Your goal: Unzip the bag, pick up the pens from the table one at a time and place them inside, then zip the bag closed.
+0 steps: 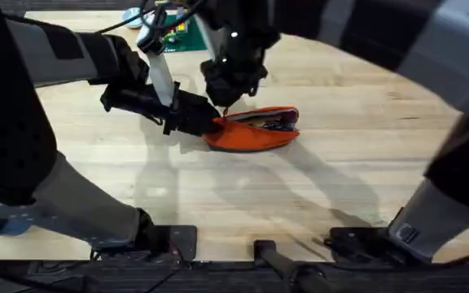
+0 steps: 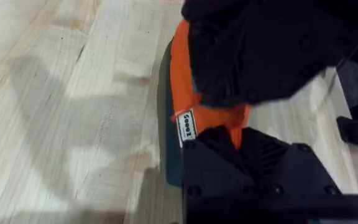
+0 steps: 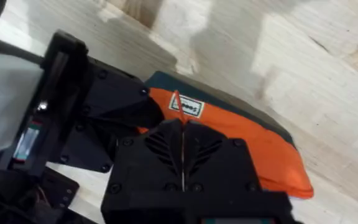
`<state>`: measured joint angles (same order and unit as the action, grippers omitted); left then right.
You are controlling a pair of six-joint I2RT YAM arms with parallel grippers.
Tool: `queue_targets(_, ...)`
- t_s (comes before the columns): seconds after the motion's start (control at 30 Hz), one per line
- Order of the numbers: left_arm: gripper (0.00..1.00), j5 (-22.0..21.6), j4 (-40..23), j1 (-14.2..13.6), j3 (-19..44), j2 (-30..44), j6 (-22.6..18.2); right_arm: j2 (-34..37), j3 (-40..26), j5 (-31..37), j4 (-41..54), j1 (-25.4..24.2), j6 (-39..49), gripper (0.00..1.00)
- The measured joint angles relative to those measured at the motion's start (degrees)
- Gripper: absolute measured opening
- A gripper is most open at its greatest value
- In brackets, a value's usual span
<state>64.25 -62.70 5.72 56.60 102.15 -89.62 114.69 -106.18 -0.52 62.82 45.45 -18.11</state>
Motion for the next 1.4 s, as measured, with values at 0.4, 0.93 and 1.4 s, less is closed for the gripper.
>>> queue_targets(0.4,0.043,0.00,-0.02,0.00,0.00,0.01,0.02,-2.96,5.32,-2.22,-1.03,-2.19,-0.05,0.034)
queue_targets(0.93,0.043,-0.04,-0.04,0.00,0.00,0.02,0.89,-8.11,13.47,-2.47,-2.82,-7.69,0.12,0.035)
queue_targets(1.4,0.043,-0.04,-0.03,0.00,0.00,0.01,0.92,-14.96,17.10,-2.27,-2.47,-13.29,1.58,0.035)
